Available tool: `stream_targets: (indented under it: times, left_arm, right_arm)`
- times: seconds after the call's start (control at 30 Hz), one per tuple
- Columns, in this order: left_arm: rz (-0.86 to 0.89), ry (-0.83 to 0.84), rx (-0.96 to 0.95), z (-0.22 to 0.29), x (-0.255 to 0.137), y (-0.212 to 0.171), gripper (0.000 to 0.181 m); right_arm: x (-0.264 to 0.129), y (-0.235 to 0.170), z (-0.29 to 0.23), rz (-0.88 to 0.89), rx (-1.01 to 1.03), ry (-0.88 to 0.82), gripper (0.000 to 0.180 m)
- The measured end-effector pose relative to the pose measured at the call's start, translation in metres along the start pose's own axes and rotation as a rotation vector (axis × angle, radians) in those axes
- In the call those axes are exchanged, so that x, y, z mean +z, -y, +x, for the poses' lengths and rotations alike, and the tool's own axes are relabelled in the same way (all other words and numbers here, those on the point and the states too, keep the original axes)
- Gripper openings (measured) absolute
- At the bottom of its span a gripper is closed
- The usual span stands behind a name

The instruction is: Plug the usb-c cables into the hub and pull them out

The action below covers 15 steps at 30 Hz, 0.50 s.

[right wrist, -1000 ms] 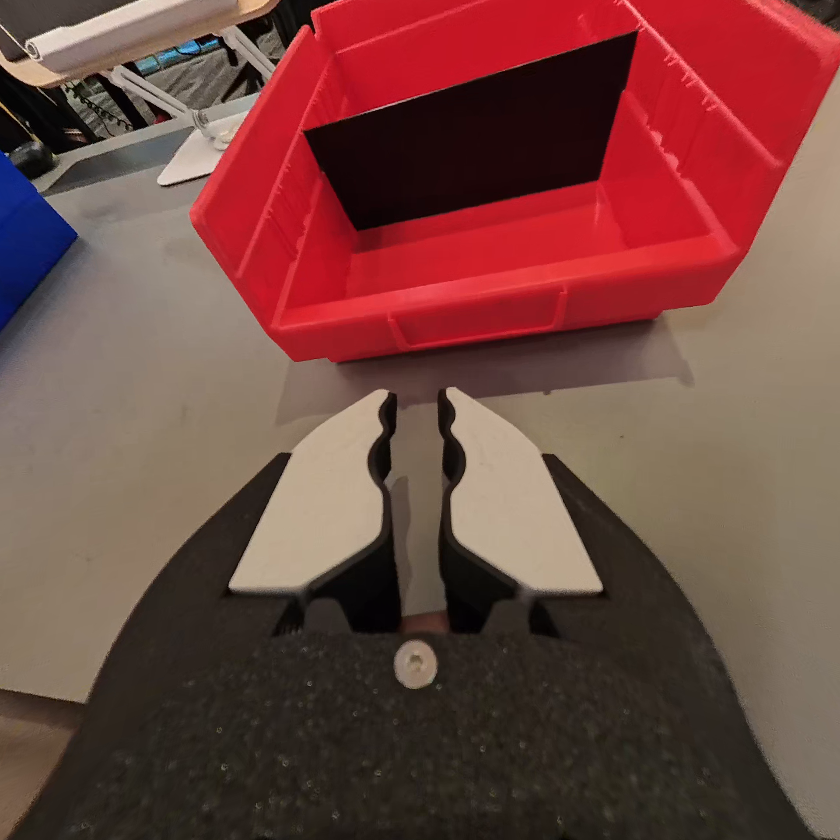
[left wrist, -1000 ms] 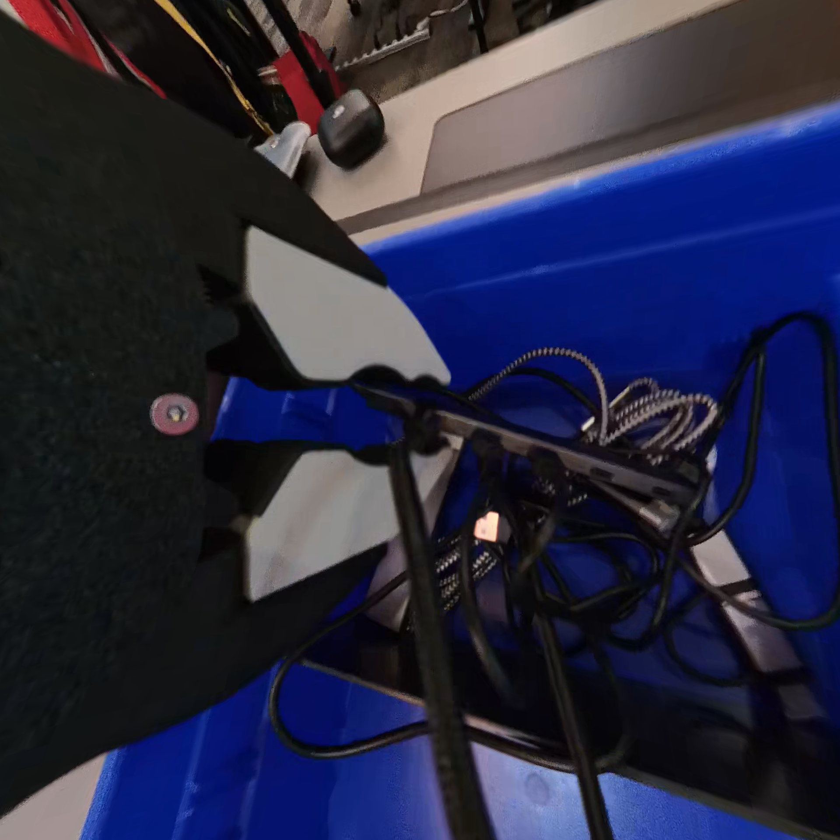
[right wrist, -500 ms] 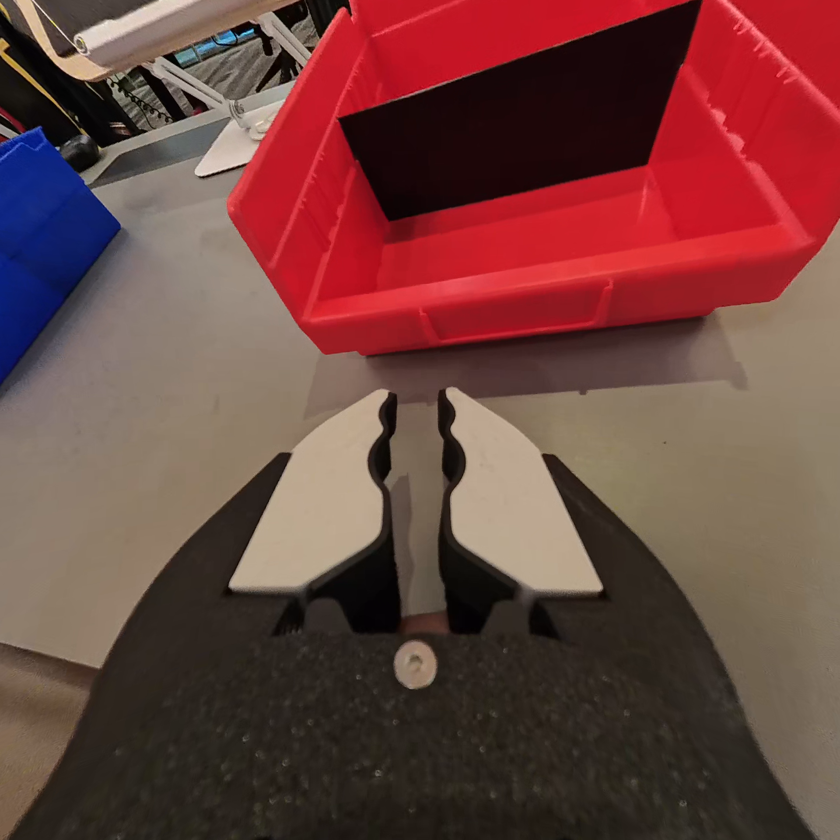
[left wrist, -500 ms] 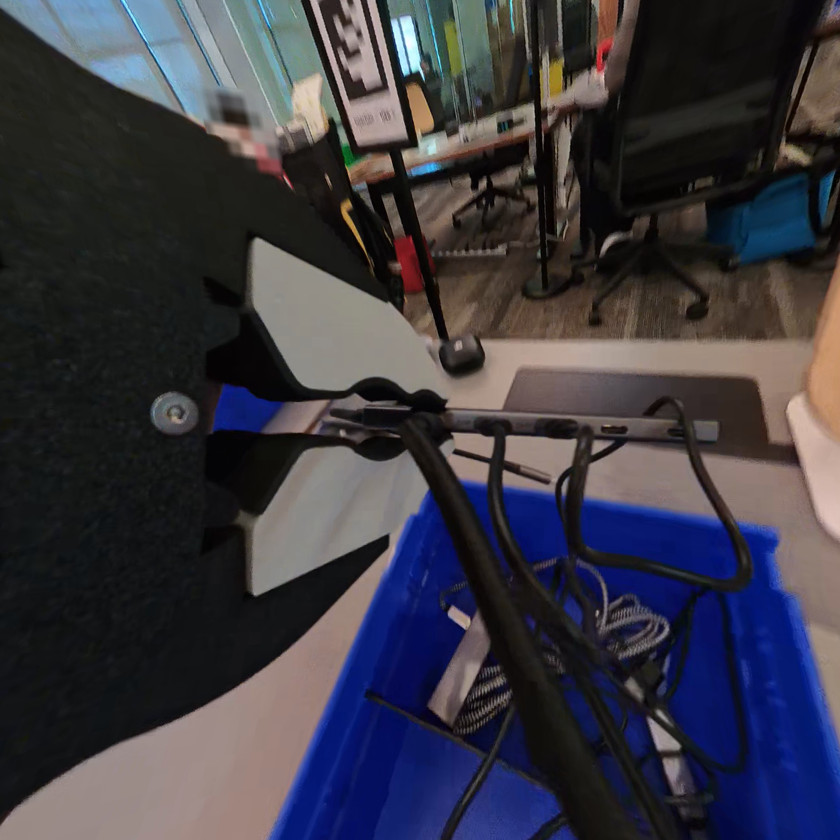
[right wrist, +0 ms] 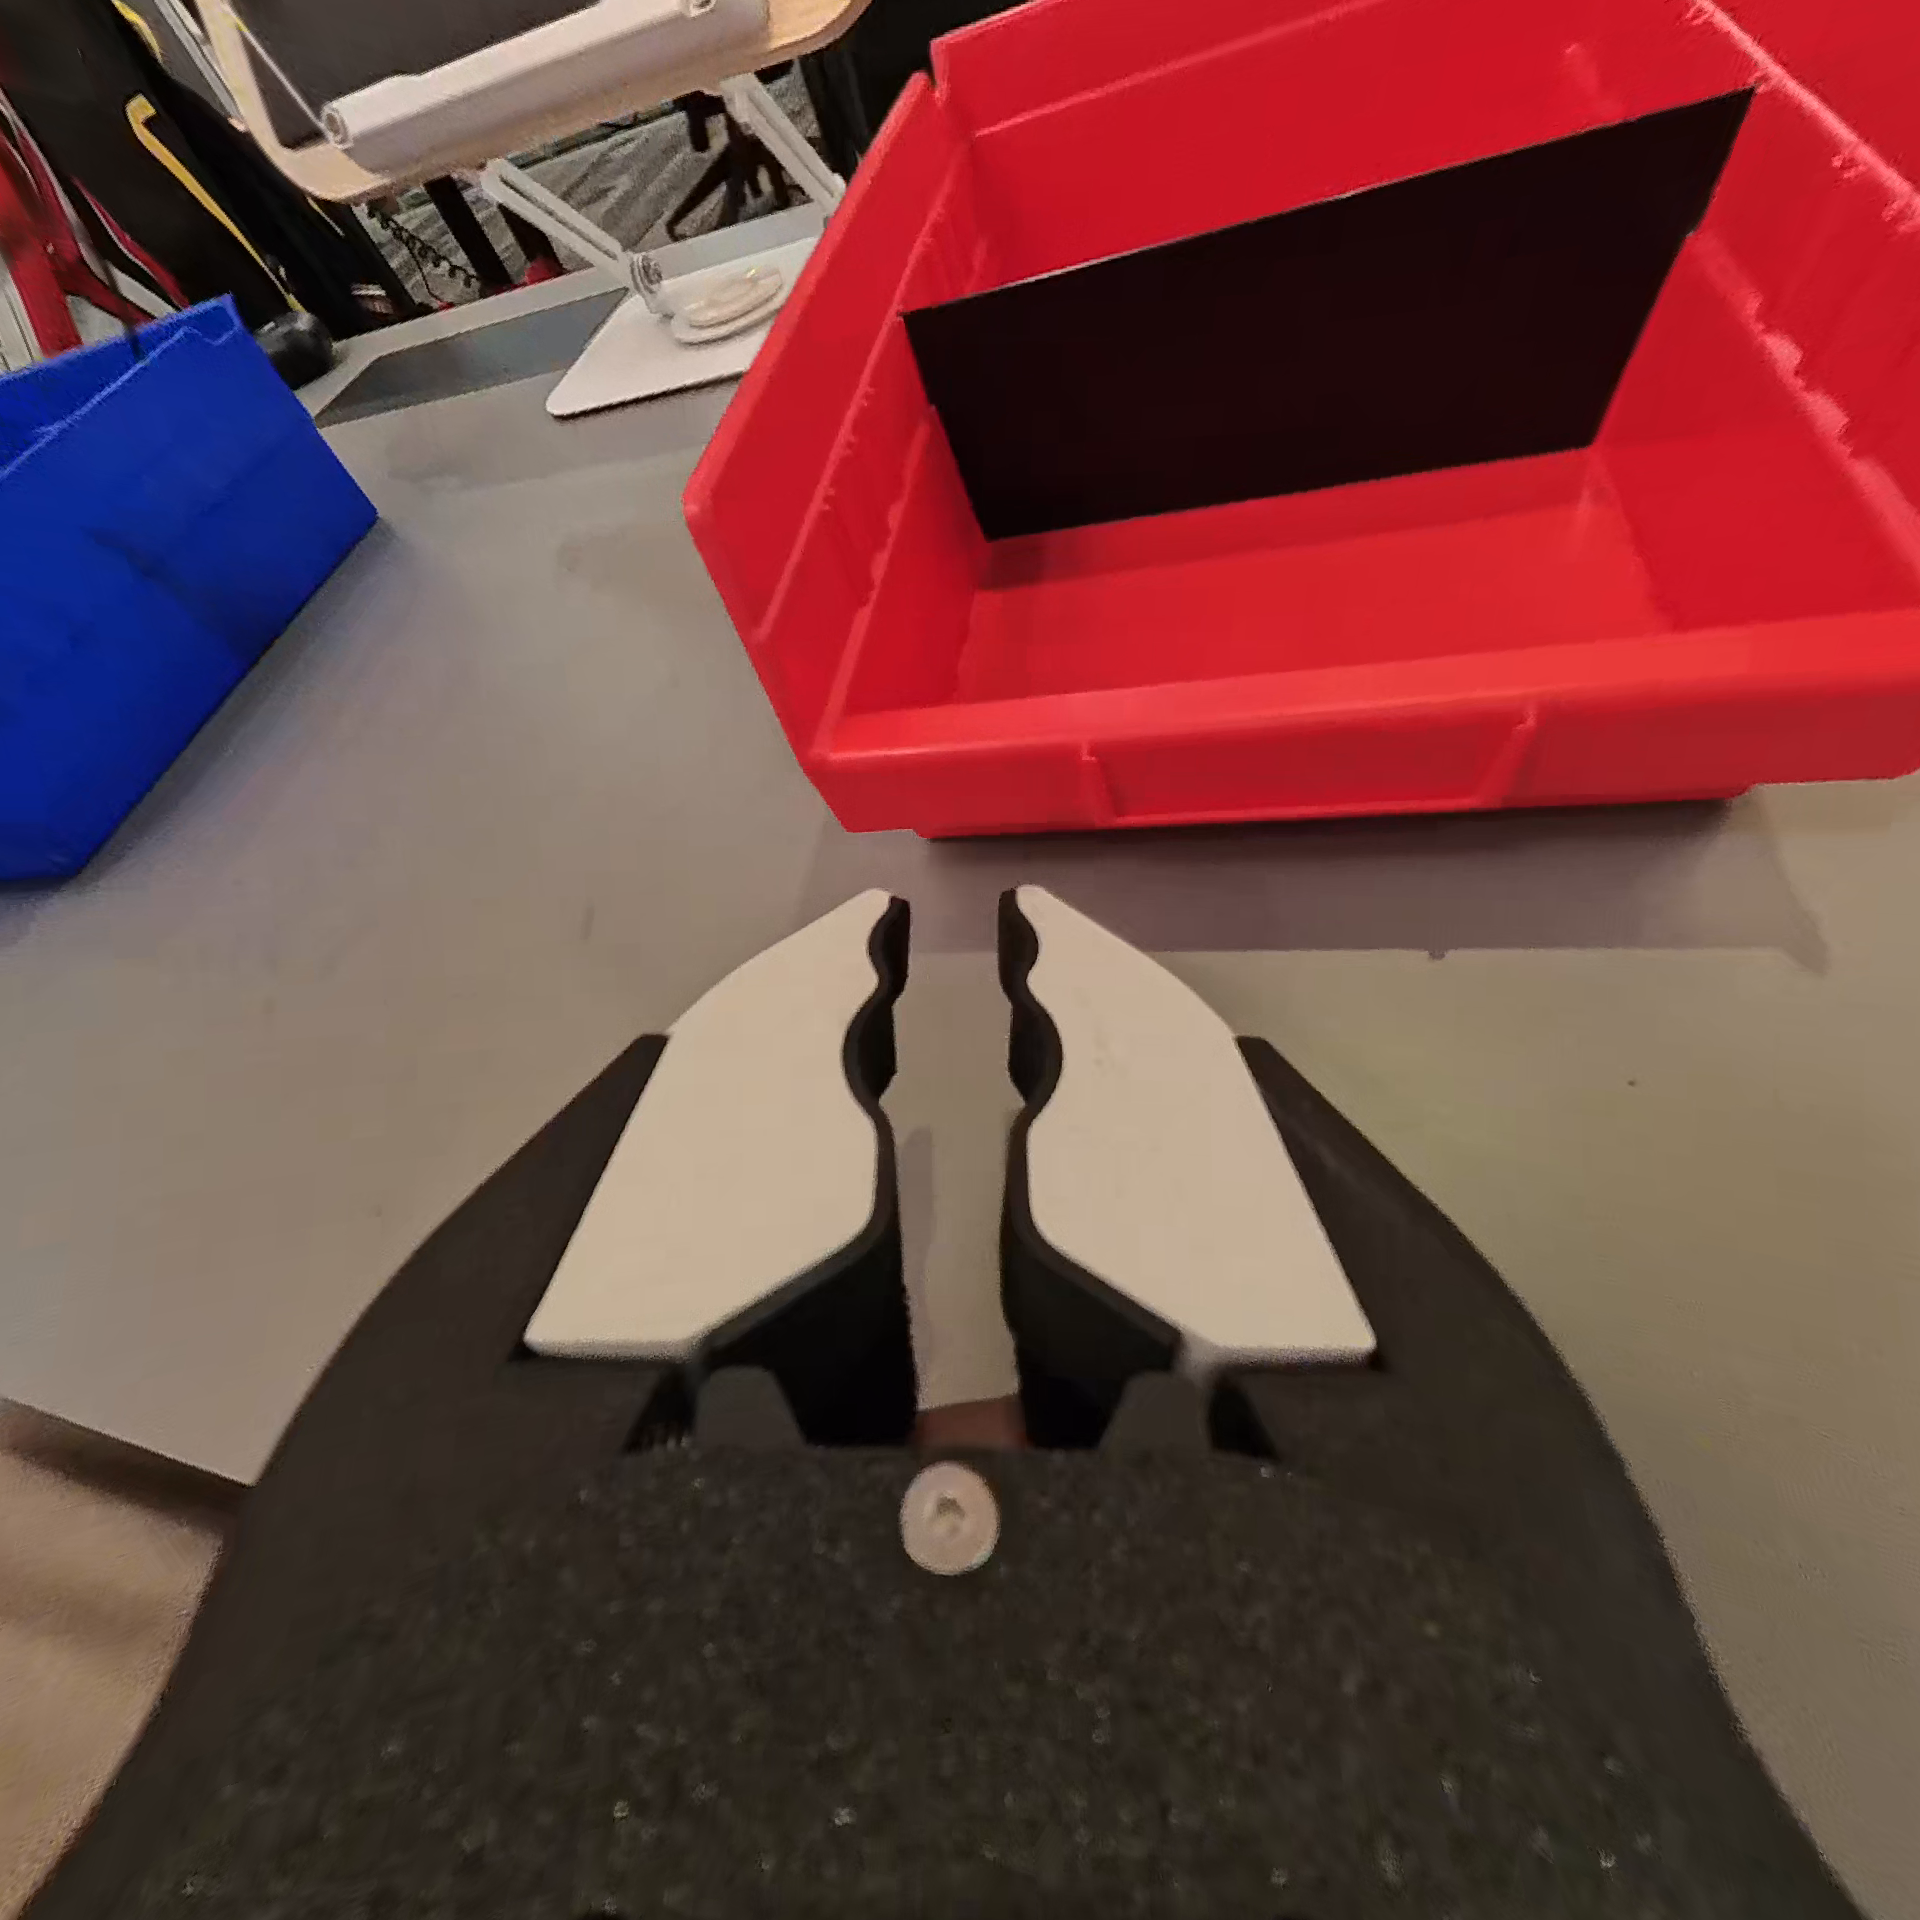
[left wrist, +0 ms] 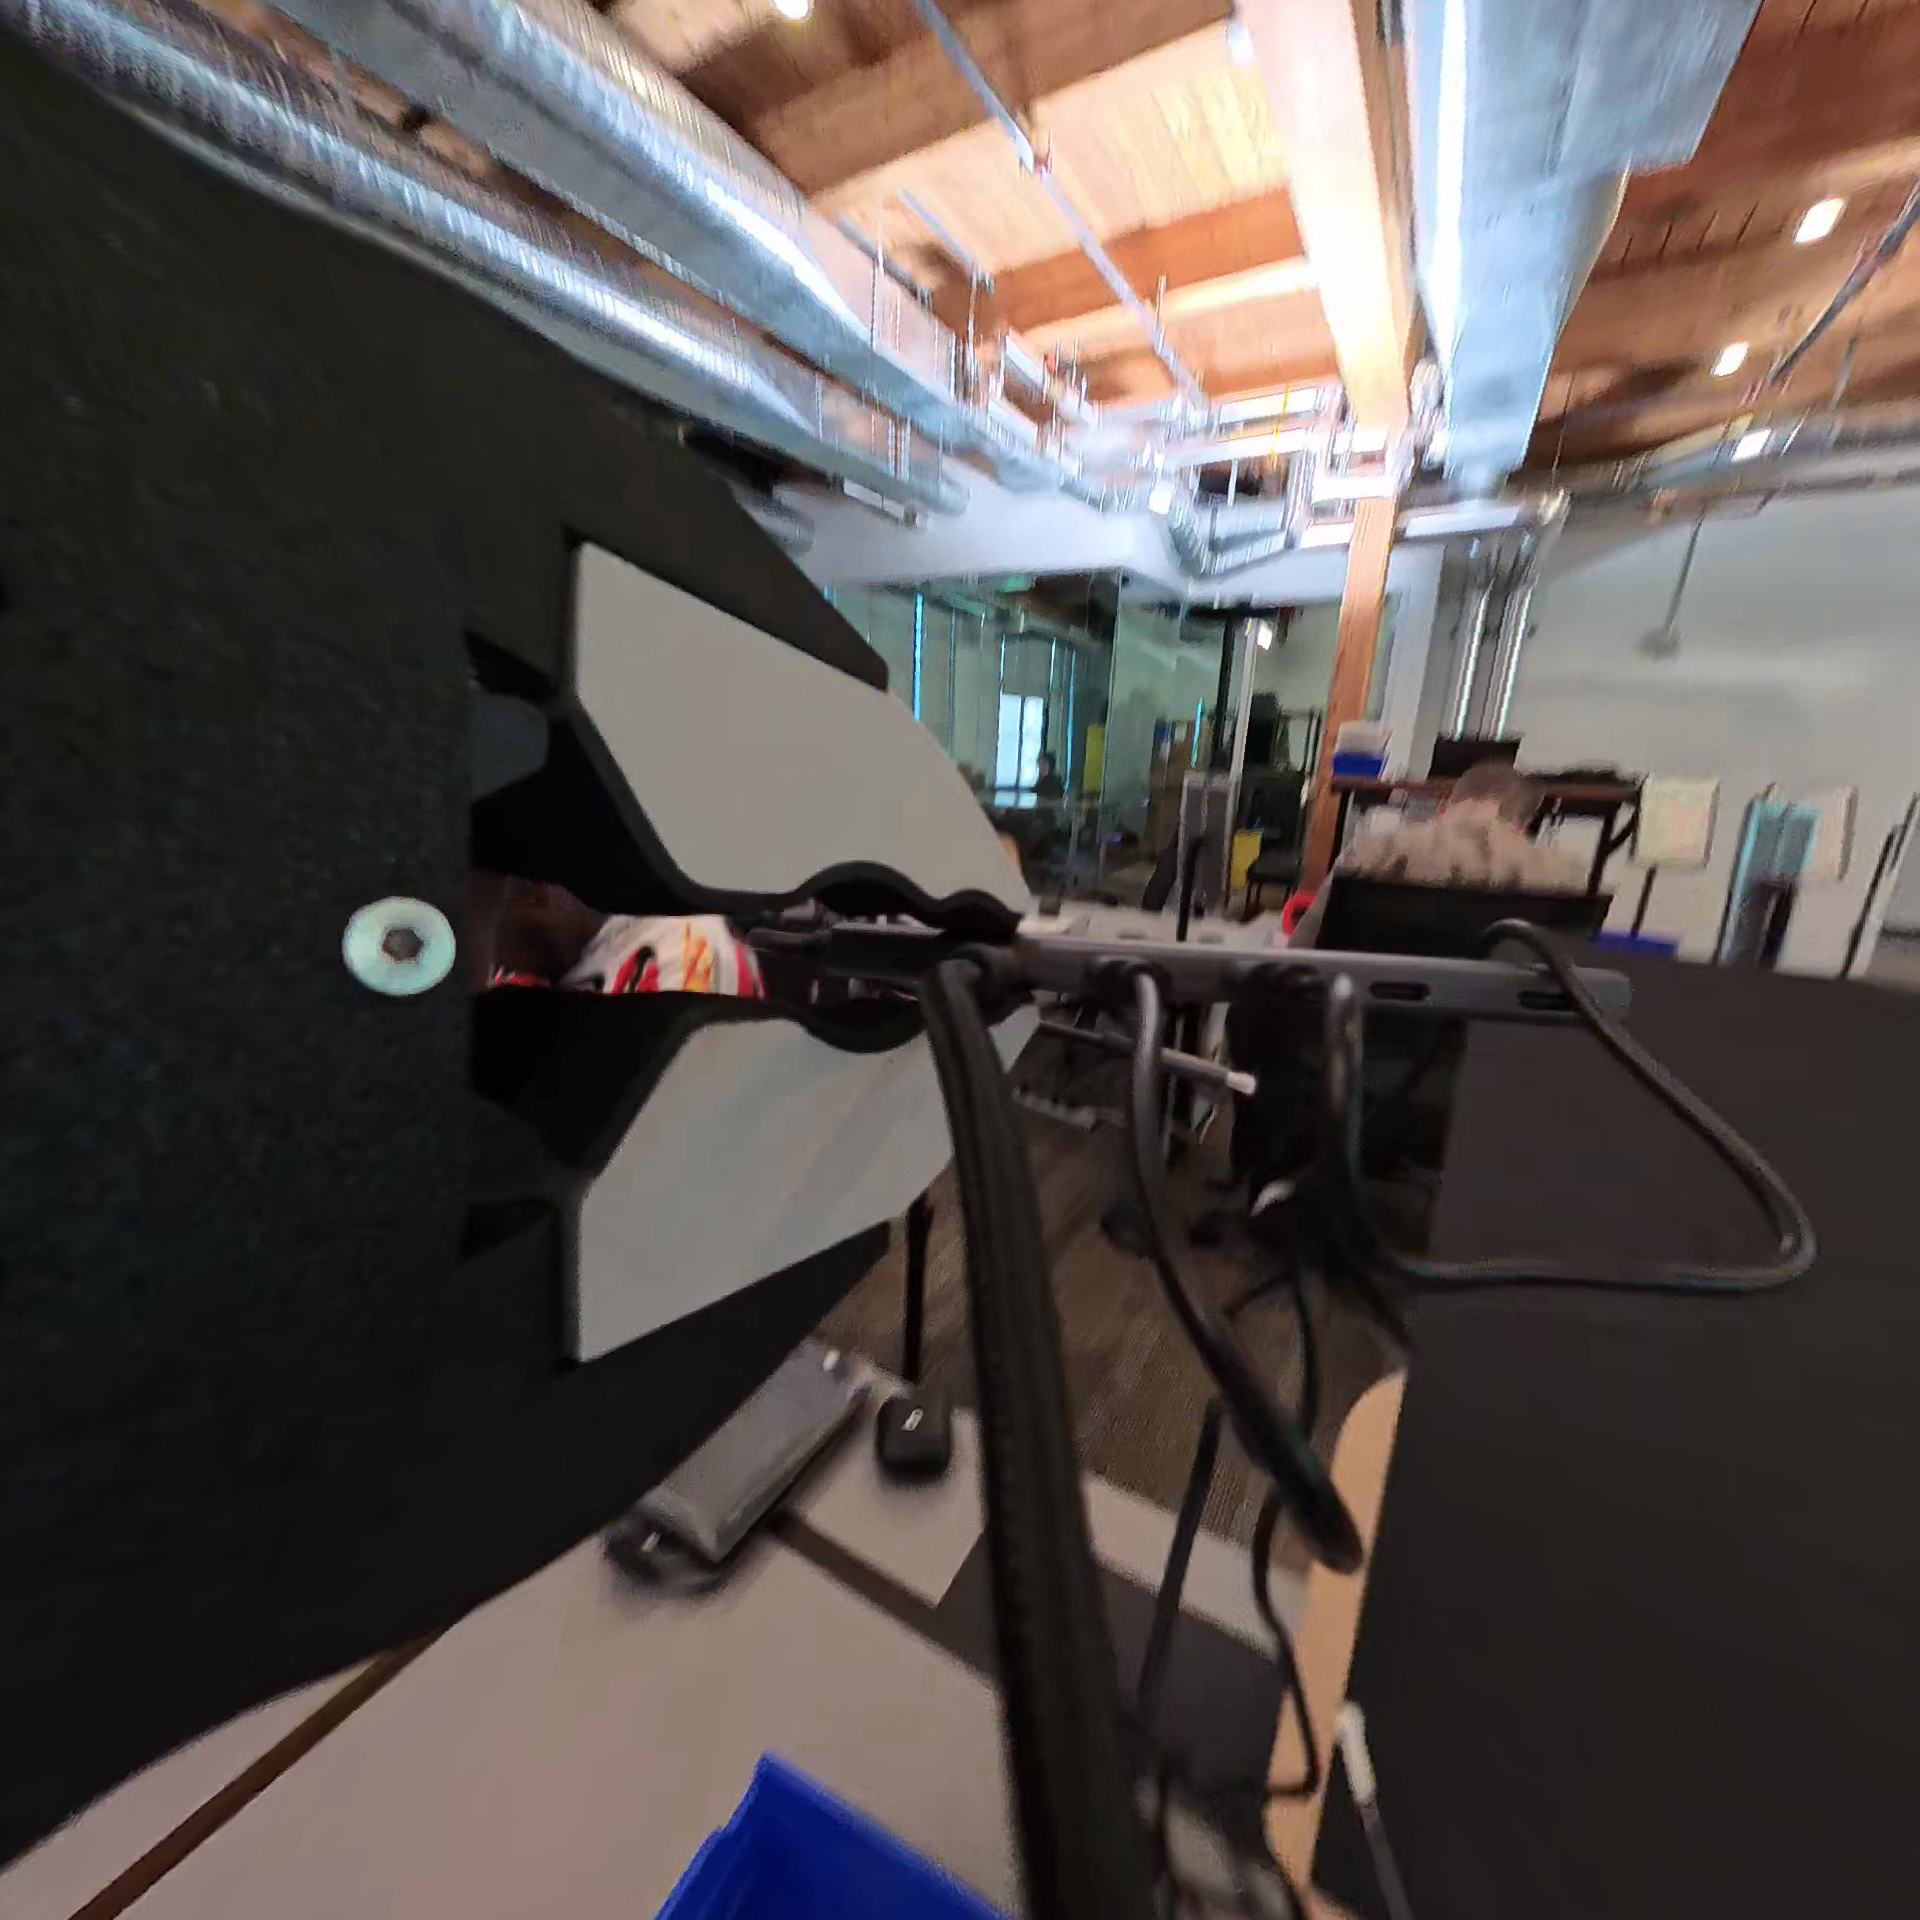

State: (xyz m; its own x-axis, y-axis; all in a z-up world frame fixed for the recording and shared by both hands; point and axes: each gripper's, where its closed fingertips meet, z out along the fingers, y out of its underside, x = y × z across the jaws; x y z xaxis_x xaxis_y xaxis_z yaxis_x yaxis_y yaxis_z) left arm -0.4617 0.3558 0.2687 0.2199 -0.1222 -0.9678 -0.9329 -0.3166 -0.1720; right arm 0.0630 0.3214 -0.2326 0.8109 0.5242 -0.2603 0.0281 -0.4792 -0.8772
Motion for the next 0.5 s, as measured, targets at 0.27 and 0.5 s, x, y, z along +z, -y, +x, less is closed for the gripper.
stream_targets:
  times: [0.27, 0.5]
  left_arm:
    - [0.145, 0.071, -0.109, -0.086, -0.048, 0.089, 0.009]
    - [0.19, -0.147, -0.079, 0.038, -0.015, 0.129, 0.009]
  right_arm:
    - [-0.002, 0.0, -0.006, 0.002, -0.029, 0.005, 0.016]
    - [-0.005, 0.007, -0.013, 0.038, -0.036, 0.037, 0.019]
